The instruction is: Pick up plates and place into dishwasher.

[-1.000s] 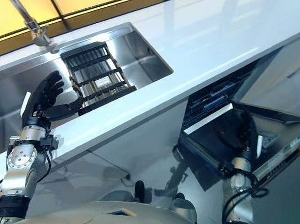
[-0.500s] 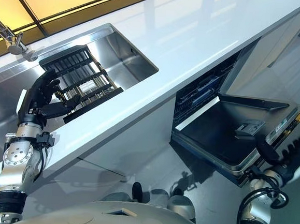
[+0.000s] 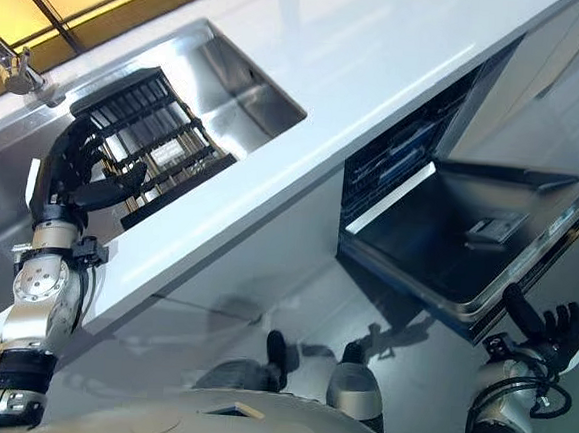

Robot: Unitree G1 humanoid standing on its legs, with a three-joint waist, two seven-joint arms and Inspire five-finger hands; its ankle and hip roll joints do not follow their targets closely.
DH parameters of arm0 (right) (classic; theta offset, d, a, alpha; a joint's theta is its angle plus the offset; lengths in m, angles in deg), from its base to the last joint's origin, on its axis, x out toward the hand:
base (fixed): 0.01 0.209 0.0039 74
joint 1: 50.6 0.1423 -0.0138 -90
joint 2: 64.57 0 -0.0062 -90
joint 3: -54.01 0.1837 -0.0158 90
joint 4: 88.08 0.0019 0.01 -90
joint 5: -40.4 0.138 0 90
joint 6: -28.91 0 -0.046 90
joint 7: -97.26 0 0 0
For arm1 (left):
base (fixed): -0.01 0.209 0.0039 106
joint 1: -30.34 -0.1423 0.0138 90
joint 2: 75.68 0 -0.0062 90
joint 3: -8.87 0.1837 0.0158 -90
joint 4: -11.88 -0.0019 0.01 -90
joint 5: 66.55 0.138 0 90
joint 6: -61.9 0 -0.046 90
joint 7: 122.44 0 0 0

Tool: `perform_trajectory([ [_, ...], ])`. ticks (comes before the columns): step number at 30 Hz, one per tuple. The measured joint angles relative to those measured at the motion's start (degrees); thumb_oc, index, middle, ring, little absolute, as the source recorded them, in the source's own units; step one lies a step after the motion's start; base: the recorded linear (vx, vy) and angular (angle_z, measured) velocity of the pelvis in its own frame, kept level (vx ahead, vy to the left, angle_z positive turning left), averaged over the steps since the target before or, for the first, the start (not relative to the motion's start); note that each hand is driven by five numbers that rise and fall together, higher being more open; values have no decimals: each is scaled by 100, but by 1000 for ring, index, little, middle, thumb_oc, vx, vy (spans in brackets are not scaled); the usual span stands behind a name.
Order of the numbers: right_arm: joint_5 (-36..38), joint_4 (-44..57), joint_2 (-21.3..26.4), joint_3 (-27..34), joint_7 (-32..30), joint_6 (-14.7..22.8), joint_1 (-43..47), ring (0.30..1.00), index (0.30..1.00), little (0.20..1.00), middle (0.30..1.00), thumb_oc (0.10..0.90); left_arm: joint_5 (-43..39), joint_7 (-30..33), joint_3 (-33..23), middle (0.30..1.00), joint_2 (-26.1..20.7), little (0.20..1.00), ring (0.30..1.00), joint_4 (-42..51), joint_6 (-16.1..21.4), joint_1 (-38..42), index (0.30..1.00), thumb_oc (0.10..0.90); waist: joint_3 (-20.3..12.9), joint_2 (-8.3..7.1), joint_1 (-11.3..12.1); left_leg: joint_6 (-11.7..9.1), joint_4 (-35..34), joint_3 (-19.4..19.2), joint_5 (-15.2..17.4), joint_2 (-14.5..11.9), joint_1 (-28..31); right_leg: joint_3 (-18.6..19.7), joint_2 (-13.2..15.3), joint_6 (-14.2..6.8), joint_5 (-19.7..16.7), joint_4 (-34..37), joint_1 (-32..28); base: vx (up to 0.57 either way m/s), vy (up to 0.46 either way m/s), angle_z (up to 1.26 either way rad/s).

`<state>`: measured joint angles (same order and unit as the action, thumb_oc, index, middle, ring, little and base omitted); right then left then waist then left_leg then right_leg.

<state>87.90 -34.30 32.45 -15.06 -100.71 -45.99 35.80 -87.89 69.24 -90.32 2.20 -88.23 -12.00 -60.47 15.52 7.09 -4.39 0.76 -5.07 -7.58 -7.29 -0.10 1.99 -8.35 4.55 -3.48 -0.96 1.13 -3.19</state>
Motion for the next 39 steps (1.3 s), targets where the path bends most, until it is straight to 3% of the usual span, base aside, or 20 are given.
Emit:
perform_trajectory([
  [3, 658, -75, 71, 11, 351, 189, 340, 900, 900, 900, 900, 800, -142, 133, -4, 900, -40, 900, 900, 0, 231, 418, 900, 800, 369, 147, 18, -21, 297, 9, -21, -50, -428, -20, 19, 85, 153, -563, 548, -133, -116, 1],
  [8, 1176, -408, 339, 56, 475, 260, 772, 900, 900, 900, 900, 800, -361, 191, -9, 900, -478, 900, 900, 3, 291, 848, 900, 800, 776, 84, 43, -88, 787, -28, 57, -38, -963, -10, 220, 267, 788, -2116, 1583, -66, -54, -1],
  [13, 2068, -645, 595, 87, 574, 280, 1226, 900, 900, 900, 900, 800, -637, 204, -7, 900, -624, 900, 900, 17, 331, 1243, 900, 800, 1209, 136, 54, -221, 1913, 24, 430, 19, -1603, -13, 469, 515, 1430, -3537, 2331, -16, -34, 9],
  [18, 2359, -612, 565, 67, 938, 333, 1310, 900, 900, 900, 900, 800, -809, 183, 37, 900, -618, 900, 900, 56, 376, 1440, 900, 800, 1231, 149, 58, -401, 2679, 330, 645, 1, -2042, -14, 491, 752, 1744, -4251, 2724, 5, -5, 2],
  [31, 2452, -138, 784, 35, 2985, -530, 970, 900, 900, 900, 900, 800, -823, 117, 24, 900, -523, 900, 900, 235, 538, 1300, 900, 800, 1319, 254, 80, -500, 3080, 484, 799, 0, -2241, -29, 479, 835, 1795, -4551, 2944, 4, 67, -8],
  [39, 2625, 1291, 763, 9, 3804, -1337, 552, 900, 900, 900, 900, 800, -769, 224, -287, 900, -415, 900, 900, 226, 786, 1079, 900, 800, 1341, 249, 76, -639, 3124, 477, 874, -188, -2222, -274, 461, 934, 1723, -4434, 2926, 18, 81, -21],
])
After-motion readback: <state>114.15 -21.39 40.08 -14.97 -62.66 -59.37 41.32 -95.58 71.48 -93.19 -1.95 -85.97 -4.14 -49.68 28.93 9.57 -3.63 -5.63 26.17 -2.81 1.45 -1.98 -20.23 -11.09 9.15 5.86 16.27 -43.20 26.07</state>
